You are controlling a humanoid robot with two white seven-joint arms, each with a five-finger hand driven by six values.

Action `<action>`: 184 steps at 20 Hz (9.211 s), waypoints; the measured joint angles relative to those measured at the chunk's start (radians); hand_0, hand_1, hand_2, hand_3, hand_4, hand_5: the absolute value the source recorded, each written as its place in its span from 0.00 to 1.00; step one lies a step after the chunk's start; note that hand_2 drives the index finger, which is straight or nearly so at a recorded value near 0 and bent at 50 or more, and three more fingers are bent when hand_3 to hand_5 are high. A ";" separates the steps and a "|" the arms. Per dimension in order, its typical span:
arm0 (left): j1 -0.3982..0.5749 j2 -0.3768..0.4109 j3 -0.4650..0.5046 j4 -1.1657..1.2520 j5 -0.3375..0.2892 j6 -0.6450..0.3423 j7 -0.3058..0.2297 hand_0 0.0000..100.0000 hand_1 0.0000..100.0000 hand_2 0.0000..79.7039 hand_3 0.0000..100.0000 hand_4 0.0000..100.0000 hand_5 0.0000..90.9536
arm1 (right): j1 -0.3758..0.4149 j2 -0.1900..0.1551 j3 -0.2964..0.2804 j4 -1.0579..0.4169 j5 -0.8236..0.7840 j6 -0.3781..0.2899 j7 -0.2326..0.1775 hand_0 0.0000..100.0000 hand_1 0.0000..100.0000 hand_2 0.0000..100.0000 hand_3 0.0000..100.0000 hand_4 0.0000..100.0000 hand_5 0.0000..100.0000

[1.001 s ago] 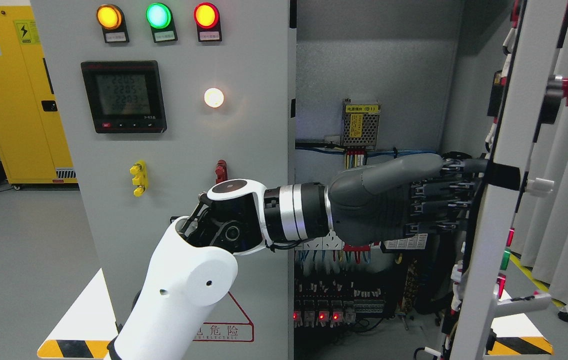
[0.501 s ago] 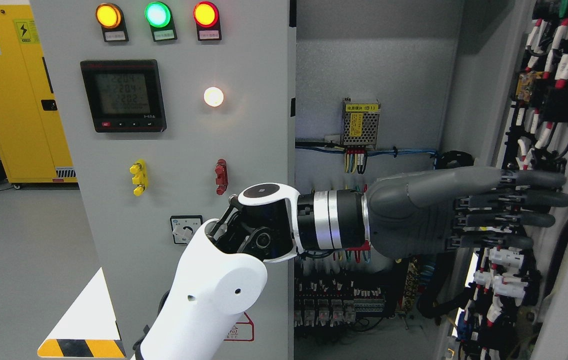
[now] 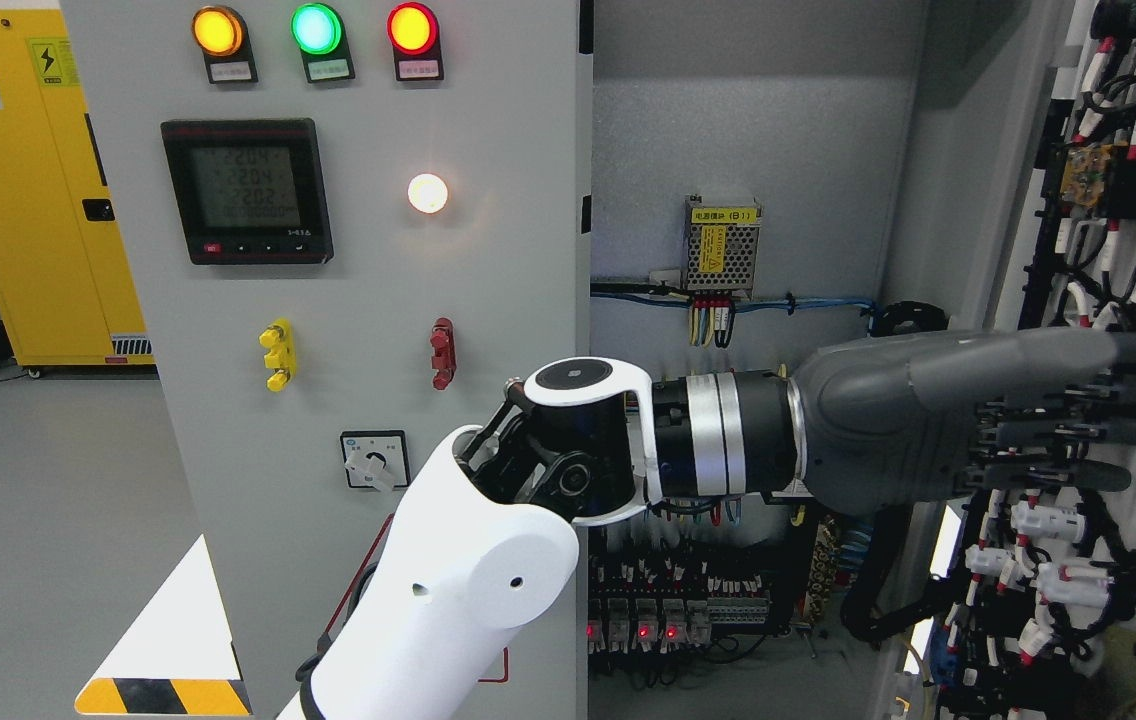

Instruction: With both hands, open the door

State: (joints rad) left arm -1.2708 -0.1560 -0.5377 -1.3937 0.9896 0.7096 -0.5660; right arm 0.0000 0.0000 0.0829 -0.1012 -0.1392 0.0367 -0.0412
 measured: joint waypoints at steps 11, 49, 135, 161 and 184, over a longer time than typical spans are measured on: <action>-0.076 -0.014 -0.055 0.044 0.104 -0.003 0.075 0.12 0.56 0.00 0.00 0.00 0.00 | 0.000 0.000 0.000 0.000 0.000 0.000 0.000 0.00 0.50 0.04 0.00 0.00 0.00; 0.301 0.060 0.065 -0.125 -0.093 0.002 0.090 0.12 0.56 0.00 0.00 0.00 0.00 | 0.000 0.000 0.000 0.000 0.000 0.000 0.000 0.00 0.50 0.04 0.00 0.00 0.00; 1.400 0.272 0.314 1.188 -0.646 -0.805 0.360 0.12 0.56 0.00 0.00 0.00 0.00 | 0.137 0.000 0.006 -0.195 -0.004 -0.059 0.001 0.00 0.50 0.04 0.00 0.00 0.00; 1.384 0.220 0.311 1.219 -0.663 -0.812 0.465 0.12 0.56 0.00 0.00 0.00 0.00 | 0.295 0.000 0.171 -1.484 -0.009 -0.273 -0.011 0.00 0.50 0.04 0.00 0.00 0.00; 1.317 0.222 0.312 1.305 -0.654 -0.810 0.459 0.12 0.56 0.00 0.00 0.00 0.00 | -0.177 0.038 0.237 -1.812 0.024 -0.047 -0.008 0.00 0.50 0.04 0.00 0.00 0.00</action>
State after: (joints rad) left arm 0.0458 0.0656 -0.2259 -0.0889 0.3355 -0.1008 -0.1072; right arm -0.1768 0.0384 0.3201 -1.9134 -0.1153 -0.0100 -0.0494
